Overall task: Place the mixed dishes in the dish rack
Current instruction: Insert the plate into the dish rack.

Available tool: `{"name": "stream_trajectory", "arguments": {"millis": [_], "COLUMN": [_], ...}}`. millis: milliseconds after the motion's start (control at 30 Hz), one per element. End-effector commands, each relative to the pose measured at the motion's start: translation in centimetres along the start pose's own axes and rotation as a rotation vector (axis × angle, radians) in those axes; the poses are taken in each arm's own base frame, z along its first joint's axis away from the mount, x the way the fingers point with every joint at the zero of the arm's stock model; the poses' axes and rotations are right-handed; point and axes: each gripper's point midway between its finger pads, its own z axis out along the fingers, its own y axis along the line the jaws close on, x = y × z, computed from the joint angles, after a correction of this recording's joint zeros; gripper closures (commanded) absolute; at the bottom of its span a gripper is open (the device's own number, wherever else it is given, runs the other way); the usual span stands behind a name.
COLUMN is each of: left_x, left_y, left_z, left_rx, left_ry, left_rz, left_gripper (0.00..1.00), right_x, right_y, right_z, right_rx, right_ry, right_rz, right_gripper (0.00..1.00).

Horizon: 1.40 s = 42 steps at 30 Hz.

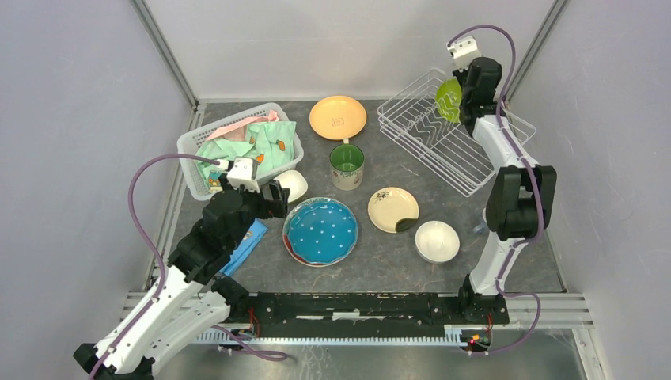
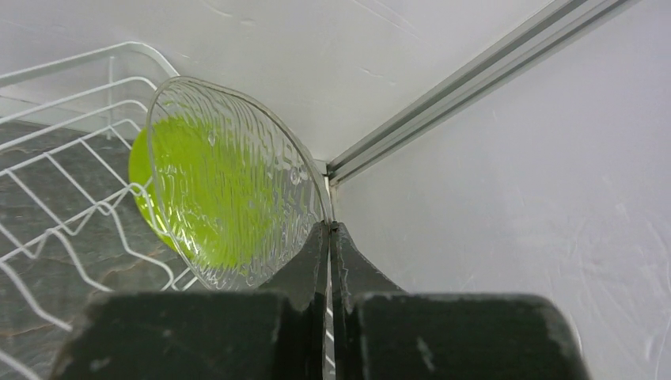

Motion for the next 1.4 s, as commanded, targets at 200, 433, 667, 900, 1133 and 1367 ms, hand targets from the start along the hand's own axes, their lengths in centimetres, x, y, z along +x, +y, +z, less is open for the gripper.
{"name": "stream_trajectory", "arguments": {"millis": [200, 433, 667, 900, 1133, 1367], "left_x": [0.0, 0.0, 0.0, 0.0, 0.1, 0.0], "left_y": [0.2, 0.4, 0.5, 0.5, 0.6, 0.6], "left_z": [0.4, 0.4, 0.4, 0.5, 0.5, 0.4], "left_rx": [-0.021, -0.029, -0.033, -0.036, -0.041, -0.043], "left_ry": [0.003, 0.004, 0.003, 0.006, 0.007, 0.003], "left_rz": [0.023, 0.024, 0.025, 0.027, 0.027, 0.026], "left_gripper": [0.00, 0.00, 0.00, 0.00, 0.00, 0.00], "right_x": [-2.1, -0.2, 0.6, -0.5, -2.4, -1.7], "right_y": [0.0, 2.1, 2.1, -0.9, -2.2, -0.4], "right_z": [3.0, 3.9, 4.5, 4.7, 4.2, 4.5], "right_rx": [-0.008, -0.073, -0.060, 0.003, 0.027, -0.044], "right_ry": [-0.103, -0.069, -0.053, -0.074, -0.114, -0.115], "right_rz": [-0.128, -0.200, -0.253, -0.238, -0.221, -0.215], "right_gripper": [1.00, 1.00, 1.00, 1.00, 1.00, 1.00]}}
